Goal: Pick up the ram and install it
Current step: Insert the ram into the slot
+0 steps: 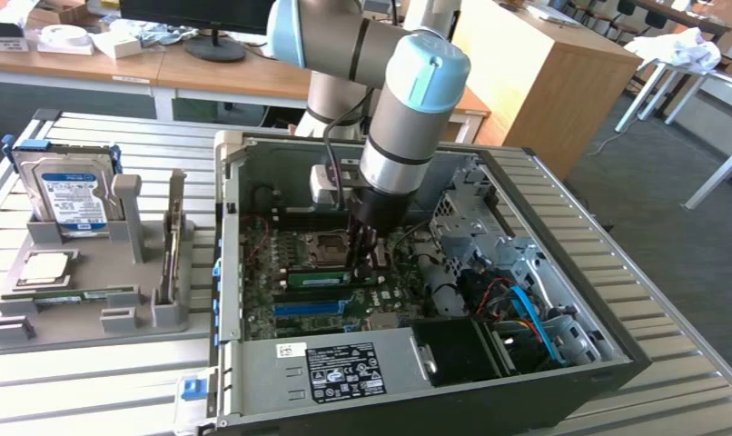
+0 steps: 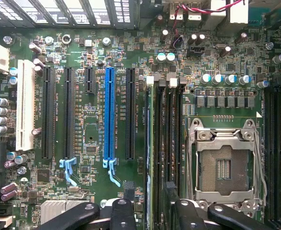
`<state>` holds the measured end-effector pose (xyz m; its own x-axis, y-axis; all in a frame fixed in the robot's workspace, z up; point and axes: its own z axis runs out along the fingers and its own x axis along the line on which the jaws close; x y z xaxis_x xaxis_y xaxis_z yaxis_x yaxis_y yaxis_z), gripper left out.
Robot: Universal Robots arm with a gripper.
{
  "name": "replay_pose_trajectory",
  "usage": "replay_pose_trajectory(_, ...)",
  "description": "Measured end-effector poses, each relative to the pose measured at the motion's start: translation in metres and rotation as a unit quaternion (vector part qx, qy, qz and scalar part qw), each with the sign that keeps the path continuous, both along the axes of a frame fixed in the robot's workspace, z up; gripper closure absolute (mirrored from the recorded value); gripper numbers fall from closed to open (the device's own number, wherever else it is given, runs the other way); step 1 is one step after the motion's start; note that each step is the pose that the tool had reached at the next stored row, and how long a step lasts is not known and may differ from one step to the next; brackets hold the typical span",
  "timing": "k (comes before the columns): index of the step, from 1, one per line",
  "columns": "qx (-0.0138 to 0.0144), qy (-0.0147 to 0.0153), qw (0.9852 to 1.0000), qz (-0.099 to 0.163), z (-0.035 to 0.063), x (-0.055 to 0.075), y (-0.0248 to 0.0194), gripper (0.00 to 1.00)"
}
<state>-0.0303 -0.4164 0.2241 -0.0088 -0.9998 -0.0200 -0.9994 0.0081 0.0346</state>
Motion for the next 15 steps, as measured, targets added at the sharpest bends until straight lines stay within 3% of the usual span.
replay_pose_trajectory(5,0.0000,0.0000,1.0000,0.000,0.0078,0.000,0.0000,0.63)
replay_pose_trajectory(15,-0.0001,0.0000,1.0000,0.000,0.0450,0.000,0.0000,0.63)
